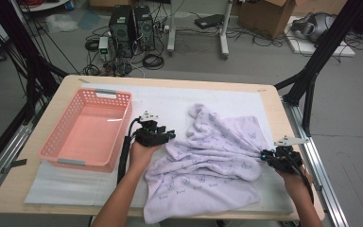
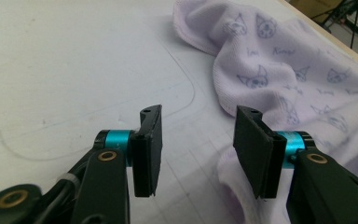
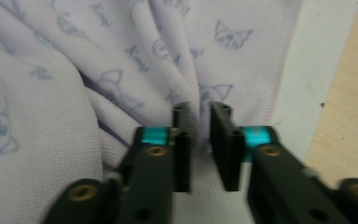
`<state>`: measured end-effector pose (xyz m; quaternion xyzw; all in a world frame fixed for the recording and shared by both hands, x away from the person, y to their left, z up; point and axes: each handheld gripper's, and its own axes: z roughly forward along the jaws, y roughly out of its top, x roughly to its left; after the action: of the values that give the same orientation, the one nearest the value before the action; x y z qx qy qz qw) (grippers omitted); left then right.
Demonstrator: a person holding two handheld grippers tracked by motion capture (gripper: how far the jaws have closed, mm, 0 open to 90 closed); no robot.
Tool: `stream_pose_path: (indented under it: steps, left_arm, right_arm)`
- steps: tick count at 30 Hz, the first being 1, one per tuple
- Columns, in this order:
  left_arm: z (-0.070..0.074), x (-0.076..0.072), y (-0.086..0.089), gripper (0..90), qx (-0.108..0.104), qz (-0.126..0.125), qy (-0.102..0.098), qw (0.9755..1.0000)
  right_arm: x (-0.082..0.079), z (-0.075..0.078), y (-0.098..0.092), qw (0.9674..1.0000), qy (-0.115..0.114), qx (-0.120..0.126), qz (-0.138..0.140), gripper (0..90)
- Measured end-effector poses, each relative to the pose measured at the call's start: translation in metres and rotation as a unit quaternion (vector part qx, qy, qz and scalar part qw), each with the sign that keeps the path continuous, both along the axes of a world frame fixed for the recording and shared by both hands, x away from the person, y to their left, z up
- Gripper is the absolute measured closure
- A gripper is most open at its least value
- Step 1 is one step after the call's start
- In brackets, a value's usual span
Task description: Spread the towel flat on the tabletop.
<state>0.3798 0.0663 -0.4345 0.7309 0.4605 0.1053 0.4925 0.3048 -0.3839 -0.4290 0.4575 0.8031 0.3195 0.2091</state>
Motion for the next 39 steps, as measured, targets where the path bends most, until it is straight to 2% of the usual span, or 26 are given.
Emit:
stream_pose_path:
  steps: [2, 5, 8, 11, 12, 14, 15, 18, 19, 21, 22, 23, 25, 28, 29, 30, 31, 32, 34, 35, 36, 38, 39]
  left_arm:
    - [-0.001, 0.007, -0.005, 54.8, 0.004, 0.001, 0.008, 1.0]
    - [0.003, 0.02, -0.018, 59.7, 0.012, -0.01, 0.005, 0.9999]
    - [0.003, 0.037, -0.03, 63.6, 0.033, -0.011, 0.009, 0.9993]
    - [0.0, 0.053, -0.046, 74.3, 0.069, -0.017, 0.028, 0.9971]
    - [0.0, 0.057, -0.052, 74.7, 0.08, -0.021, 0.031, 0.9961]
    - [-0.001, 0.063, -0.066, 74.5, 0.087, -0.033, 0.031, 0.9951]
    - [-0.001, 0.066, -0.073, 73.1, 0.099, -0.043, 0.034, 0.9935]
    - [-0.007, 0.068, -0.094, 63.1, 0.103, -0.066, 0.048, 0.9913]
    - [-0.007, 0.066, -0.098, 57.5, 0.113, -0.063, 0.039, 0.9908]
    - [-0.007, 0.063, -0.104, 54.8, 0.124, -0.059, 0.029, 0.9901]
    - [-0.007, 0.061, -0.106, 54.2, 0.134, -0.058, 0.023, 0.989]
    - [-0.007, 0.058, -0.11, 54.1, 0.152, -0.059, 0.011, 0.9866]
    - [-0.008, 0.054, -0.114, 54.9, 0.169, -0.056, -0.003, 0.984]
    - [-0.009, 0.049, -0.117, 68.5, 0.165, -0.07, -0.013, 0.9837]
    - [-0.009, 0.048, -0.119, 76.3, 0.162, -0.078, -0.015, 0.9837]
    - [-0.009, 0.047, -0.12, 81.4, 0.165, -0.082, -0.017, 0.9827]
    - [-0.009, 0.047, -0.121, 83.4, 0.166, -0.084, -0.017, 0.9825]
    - [-0.009, 0.047, -0.12, 84.3, 0.161, -0.087, -0.014, 0.983]
    - [-0.008, 0.051, -0.114, 85.4, 0.137, -0.089, 0.008, 0.9866]
    - [-0.007, 0.052, -0.109, 85.6, 0.135, -0.079, 0.015, 0.9876]
    - [-0.006, 0.054, -0.103, 85.6, 0.138, -0.067, 0.013, 0.9881]
    - [-0.001, 0.056, -0.083, 85.7, 0.118, -0.021, 0.004, 0.9927]
    - [0.001, 0.058, -0.072, 85.7, 0.106, 0.003, 0.005, 0.9943]
  right_arm:
    - [-0.001, 0.004, 0.0, 0.9995, -0.019, 0.027, 0.001, 65.9]
    - [-0.001, 0.01, 0.005, 0.9981, -0.037, 0.05, 0.002, 63.5]
    - [-0.001, 0.011, 0.012, 0.9975, -0.045, 0.052, 0.015, 62.9]
    - [0.001, 0.011, 0.018, 0.9975, -0.047, 0.047, 0.026, 62.2]
    - [0.001, 0.01, 0.019, 0.9974, -0.048, 0.047, 0.027, 62.2]
    - [0.001, 0.01, 0.019, 0.9974, -0.046, 0.047, 0.03, 62.2]
    - [0.001, 0.01, 0.018, 0.9974, -0.045, 0.048, 0.03, 62.3]
    - [0.001, 0.01, 0.016, 0.997, -0.048, 0.053, 0.03, 62.4]
    - [0.0, 0.011, 0.016, 0.9971, -0.046, 0.053, 0.029, 62.4]
    - [0.0, 0.011, 0.015, 0.997, -0.048, 0.054, 0.028, 62.5]
    - [-0.001, 0.011, 0.015, 0.9969, -0.047, 0.057, 0.027, 62.5]
    - [0.0, 0.011, 0.015, 0.9969, -0.048, 0.056, 0.028, 62.5]
    - [0.0, 0.011, 0.015, 0.9969, -0.047, 0.055, 0.03, 62.4]
    - [0.0, 0.01, 0.017, 0.997, -0.045, 0.054, 0.031, 62.6]
    - [0.0, 0.01, 0.016, 0.997, -0.046, 0.054, 0.032, 62.7]
    - [0.0, 0.01, 0.016, 0.997, -0.046, 0.055, 0.03, 62.8]
    - [0.0, 0.01, 0.016, 0.9969, -0.047, 0.056, 0.029, 62.8]
    - [0.0, 0.01, 0.016, 0.9969, -0.046, 0.057, 0.028, 62.8]
    - [0.0, 0.011, 0.015, 0.9969, -0.046, 0.058, 0.027, 62.9]
    - [0.0, 0.011, 0.015, 0.9968, -0.046, 0.059, 0.027, 63.0]
    - [0.0, 0.011, 0.015, 0.9968, -0.046, 0.06, 0.026, 63.1]
    - [0.0, 0.011, 0.014, 0.9967, -0.047, 0.063, 0.024, 63.1]
    - [0.0, 0.01, 0.013, 0.9967, -0.047, 0.063, 0.023, 63.1]
